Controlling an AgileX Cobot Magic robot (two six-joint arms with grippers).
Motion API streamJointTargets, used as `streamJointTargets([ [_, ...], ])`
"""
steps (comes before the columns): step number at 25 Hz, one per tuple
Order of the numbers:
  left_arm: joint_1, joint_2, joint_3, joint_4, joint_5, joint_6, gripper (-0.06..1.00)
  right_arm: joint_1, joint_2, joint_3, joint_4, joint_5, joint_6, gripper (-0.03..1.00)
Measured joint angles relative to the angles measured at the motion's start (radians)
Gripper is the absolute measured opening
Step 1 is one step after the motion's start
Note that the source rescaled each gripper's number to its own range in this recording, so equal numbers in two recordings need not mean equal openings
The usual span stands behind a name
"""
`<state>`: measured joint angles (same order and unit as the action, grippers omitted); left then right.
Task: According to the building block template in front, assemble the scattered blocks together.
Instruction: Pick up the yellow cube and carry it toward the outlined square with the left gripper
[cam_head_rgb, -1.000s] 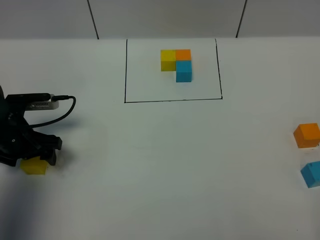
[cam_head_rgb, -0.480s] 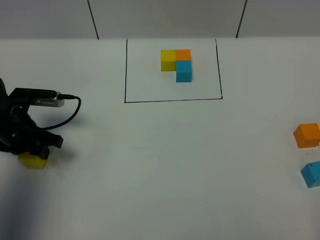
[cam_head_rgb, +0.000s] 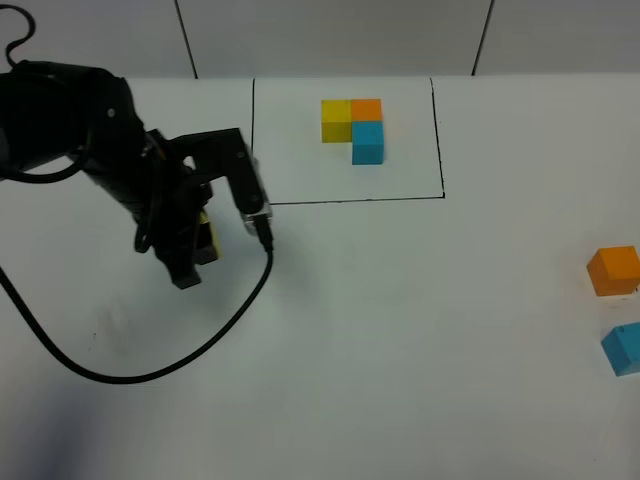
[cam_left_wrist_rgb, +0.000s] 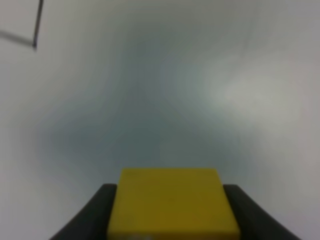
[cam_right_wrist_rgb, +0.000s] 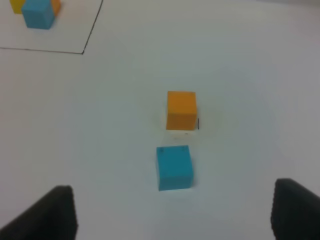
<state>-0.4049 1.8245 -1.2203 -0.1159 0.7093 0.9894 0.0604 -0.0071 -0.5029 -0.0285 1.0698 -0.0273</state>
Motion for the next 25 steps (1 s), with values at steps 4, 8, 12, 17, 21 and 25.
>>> streamJointTargets([
  [4, -0.084, 0.066, -0.123, -0.022, 0.028, 0.036, 0.0, 0.0, 0.0, 0.0, 0.0, 0.0, 0.0, 0.62],
  [8, -0.144, 0.167, -0.257, -0.022, 0.097, 0.04, 0.0, 0.0, 0.0, 0.0, 0.0, 0.0, 0.0, 0.62],
  [12, -0.186, 0.258, -0.358, -0.022, 0.128, 0.04, 0.0, 0.0, 0.0, 0.0, 0.0, 0.0, 0.0, 0.62],
  [17, -0.225, 0.341, -0.428, 0.016, 0.14, 0.04, 0.0, 0.0, 0.0, 0.0, 0.0, 0.0, 0.0, 0.62],
  [21, -0.233, 0.383, -0.434, 0.04, 0.144, 0.054, 0.0, 0.0, 0.0, 0.0, 0.0, 0.0, 0.0, 0.62],
  [25, -0.233, 0.411, -0.435, 0.05, 0.15, 0.066, 0.0, 0.0, 0.0, 0.0, 0.0, 0.0, 0.0, 0.62],
])
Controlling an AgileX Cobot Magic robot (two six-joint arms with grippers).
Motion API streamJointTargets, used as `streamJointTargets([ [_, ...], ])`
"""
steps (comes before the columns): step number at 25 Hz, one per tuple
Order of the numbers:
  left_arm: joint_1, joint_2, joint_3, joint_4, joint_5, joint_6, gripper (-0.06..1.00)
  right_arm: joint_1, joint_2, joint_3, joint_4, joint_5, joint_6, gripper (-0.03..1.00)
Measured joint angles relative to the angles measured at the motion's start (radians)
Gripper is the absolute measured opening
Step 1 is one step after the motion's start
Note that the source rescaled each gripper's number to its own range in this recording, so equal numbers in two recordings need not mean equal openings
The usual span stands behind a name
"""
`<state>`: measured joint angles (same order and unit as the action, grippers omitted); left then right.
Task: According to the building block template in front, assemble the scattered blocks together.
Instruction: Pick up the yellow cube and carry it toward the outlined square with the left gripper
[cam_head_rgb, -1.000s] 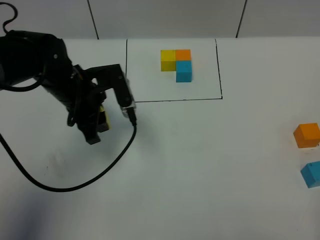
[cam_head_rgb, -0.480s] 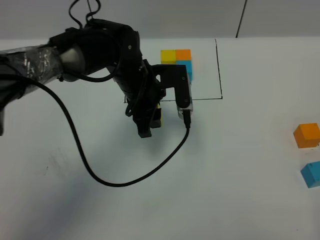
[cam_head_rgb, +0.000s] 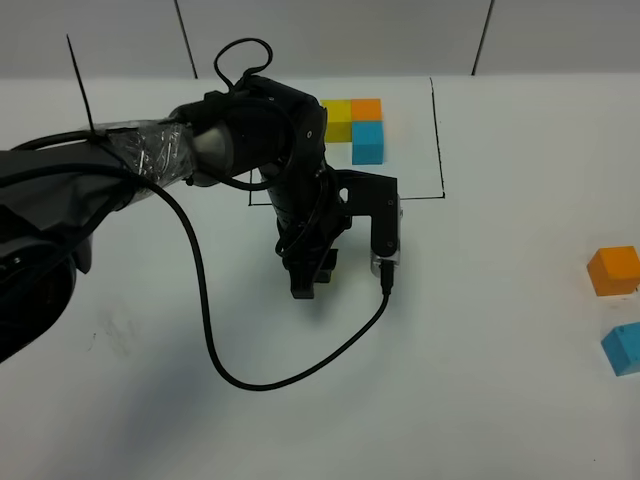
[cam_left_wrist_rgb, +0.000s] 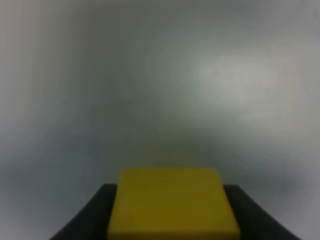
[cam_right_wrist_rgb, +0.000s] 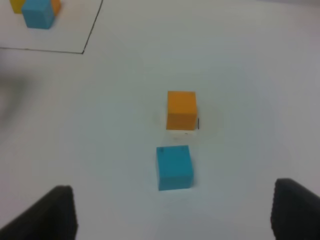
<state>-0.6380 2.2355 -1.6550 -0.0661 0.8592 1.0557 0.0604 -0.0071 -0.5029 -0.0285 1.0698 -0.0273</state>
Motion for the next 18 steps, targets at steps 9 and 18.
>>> streamJointTargets([
  [9, 0.0, 0.028, -0.003, 0.001, -0.037, 0.021, 0.0, 0.0, 0.0, 0.0, 0.0, 0.0, 0.0, 0.62],
  [18, 0.0, 0.03, -0.005, -0.023, -0.088, 0.025, 0.0, 0.0, 0.0, 0.0, 0.0, 0.0, 0.0, 0.62],
])
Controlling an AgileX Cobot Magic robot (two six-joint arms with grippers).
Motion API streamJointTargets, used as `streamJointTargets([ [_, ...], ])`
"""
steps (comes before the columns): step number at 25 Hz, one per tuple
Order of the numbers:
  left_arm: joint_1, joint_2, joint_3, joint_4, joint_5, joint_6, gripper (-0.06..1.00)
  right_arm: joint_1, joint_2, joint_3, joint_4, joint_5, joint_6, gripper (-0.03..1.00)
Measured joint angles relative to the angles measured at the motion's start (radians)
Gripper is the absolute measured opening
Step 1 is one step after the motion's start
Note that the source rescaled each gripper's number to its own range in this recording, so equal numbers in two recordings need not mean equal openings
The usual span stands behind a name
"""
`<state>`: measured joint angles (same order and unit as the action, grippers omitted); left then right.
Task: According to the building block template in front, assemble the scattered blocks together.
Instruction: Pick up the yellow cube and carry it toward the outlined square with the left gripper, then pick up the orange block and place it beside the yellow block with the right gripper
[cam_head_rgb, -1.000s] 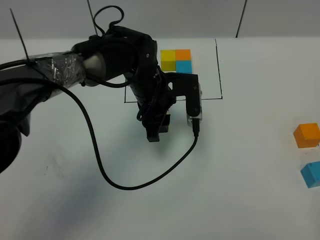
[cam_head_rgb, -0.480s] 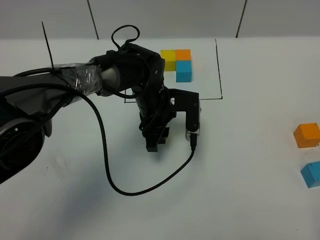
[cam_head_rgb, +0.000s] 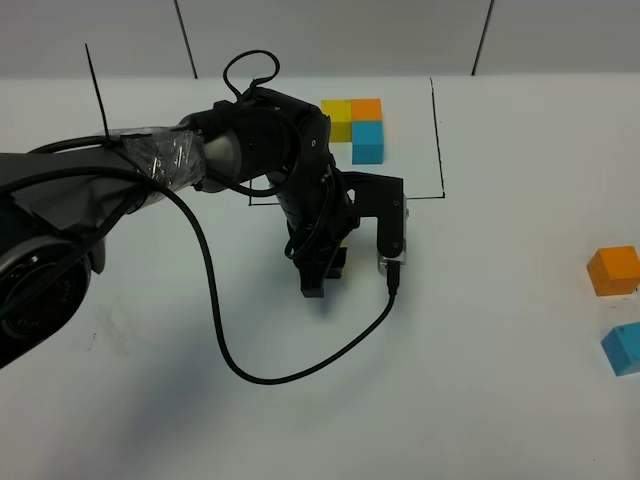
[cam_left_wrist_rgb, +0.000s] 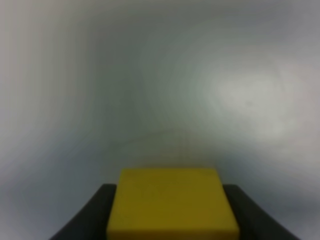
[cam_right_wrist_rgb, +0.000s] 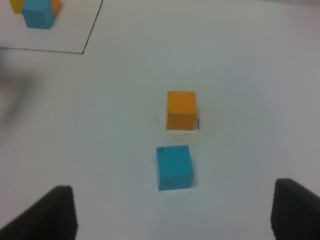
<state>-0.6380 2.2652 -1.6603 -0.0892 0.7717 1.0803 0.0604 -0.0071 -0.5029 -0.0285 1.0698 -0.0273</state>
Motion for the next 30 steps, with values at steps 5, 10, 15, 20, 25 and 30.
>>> streamJointTargets([
  [5, 0.0, 0.002, 0.0, -0.002, -0.006, -0.013, 0.2, 0.0, 0.0, 0.0, 0.0, 0.0, 0.0, 0.62],
  [10, -0.016, -0.004, 0.0, 0.003, -0.012, -0.022, 0.75, 0.0, 0.0, 0.0, 0.0, 0.0, 0.0, 0.62],
  [15, -0.061, -0.103, 0.0, 0.077, -0.023, -0.055, 1.0, 0.0, 0.0, 0.0, 0.0, 0.0, 0.0, 0.62],
  [20, -0.073, -0.295, 0.0, 0.343, -0.026, -0.265, 1.0, 0.0, 0.0, 0.0, 0.0, 0.0, 0.0, 0.62],
  [25, -0.022, -0.506, 0.0, 0.673, 0.048, -0.6, 0.98, 0.0, 0.0, 0.0, 0.0, 0.0, 0.0, 0.62],
  [30, 0.112, -0.679, 0.0, 0.776, 0.28, -0.823, 0.94, 0.0, 0.0, 0.0, 0.0, 0.0, 0.0, 0.62],
])
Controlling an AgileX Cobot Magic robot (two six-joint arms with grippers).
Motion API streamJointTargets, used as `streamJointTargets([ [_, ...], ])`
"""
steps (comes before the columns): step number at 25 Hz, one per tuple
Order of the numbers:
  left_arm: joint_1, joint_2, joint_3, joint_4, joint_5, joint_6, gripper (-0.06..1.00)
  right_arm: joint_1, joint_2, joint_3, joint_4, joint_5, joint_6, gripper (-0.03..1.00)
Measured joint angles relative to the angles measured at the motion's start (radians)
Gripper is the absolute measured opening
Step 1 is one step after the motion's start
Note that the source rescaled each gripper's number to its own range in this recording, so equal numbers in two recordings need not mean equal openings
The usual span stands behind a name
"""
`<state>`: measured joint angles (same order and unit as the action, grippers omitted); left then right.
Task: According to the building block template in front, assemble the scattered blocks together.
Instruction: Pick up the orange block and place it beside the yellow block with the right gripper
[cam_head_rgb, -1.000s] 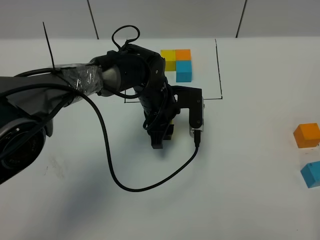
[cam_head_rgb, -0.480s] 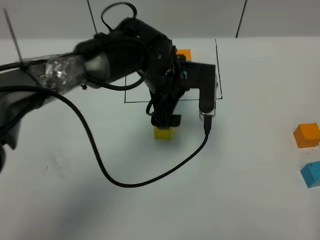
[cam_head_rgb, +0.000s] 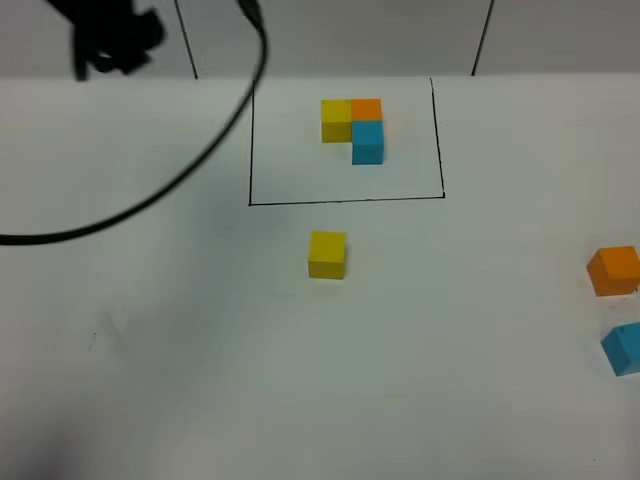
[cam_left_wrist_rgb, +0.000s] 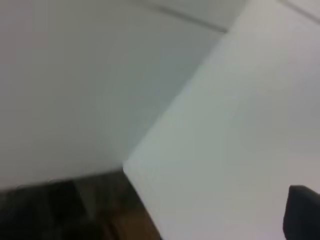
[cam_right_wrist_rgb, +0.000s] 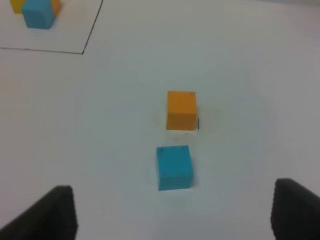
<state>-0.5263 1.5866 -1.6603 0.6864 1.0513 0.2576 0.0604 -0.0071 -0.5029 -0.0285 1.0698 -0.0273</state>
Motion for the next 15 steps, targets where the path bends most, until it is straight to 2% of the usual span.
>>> streamJointTargets([
  [3, 0.104, -0.081, 0.008, -0.038, 0.13, -0.042, 0.91, 0.0, 0.0, 0.0, 0.0, 0.0, 0.0, 0.62],
  [7, 0.217, -0.224, 0.092, -0.114, 0.144, -0.032, 0.87, 0.0, 0.0, 0.0, 0.0, 0.0, 0.0, 0.62],
  [10, 0.254, -0.363, 0.189, -0.126, 0.145, -0.028, 0.86, 0.0, 0.0, 0.0, 0.0, 0.0, 0.0, 0.62],
  [15, 0.259, -0.636, 0.347, -0.127, 0.145, -0.014, 0.84, 0.0, 0.0, 0.0, 0.0, 0.0, 0.0, 0.62],
])
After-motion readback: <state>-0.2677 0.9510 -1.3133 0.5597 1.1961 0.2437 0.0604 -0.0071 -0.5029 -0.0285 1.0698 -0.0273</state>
